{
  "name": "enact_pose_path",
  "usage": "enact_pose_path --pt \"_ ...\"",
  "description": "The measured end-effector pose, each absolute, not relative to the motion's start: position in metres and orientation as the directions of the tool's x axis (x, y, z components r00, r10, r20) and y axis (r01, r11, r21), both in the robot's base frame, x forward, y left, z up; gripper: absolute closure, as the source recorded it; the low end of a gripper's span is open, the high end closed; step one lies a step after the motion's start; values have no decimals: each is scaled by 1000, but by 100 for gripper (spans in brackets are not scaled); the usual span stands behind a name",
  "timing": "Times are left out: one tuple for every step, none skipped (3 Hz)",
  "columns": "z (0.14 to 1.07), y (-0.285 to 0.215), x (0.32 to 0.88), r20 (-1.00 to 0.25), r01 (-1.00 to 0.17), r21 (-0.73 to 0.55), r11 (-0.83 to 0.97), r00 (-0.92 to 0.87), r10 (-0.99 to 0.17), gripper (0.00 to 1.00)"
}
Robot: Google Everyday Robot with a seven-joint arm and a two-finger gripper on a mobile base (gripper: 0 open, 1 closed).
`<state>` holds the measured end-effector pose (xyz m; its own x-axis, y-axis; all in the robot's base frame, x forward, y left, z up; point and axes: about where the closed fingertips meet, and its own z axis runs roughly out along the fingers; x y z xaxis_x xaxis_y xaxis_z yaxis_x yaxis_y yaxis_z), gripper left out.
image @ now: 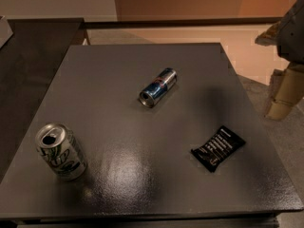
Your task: Pick redbull can
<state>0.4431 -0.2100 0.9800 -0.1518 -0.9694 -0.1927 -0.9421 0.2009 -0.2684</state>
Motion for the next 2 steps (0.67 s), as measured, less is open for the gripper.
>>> enact_pose_path --pt "981 -196 457 -147 -953 -291 83 -41 -988 0" --pt "974 -178 474 -85 -953 -298 -46 74 -994 0"
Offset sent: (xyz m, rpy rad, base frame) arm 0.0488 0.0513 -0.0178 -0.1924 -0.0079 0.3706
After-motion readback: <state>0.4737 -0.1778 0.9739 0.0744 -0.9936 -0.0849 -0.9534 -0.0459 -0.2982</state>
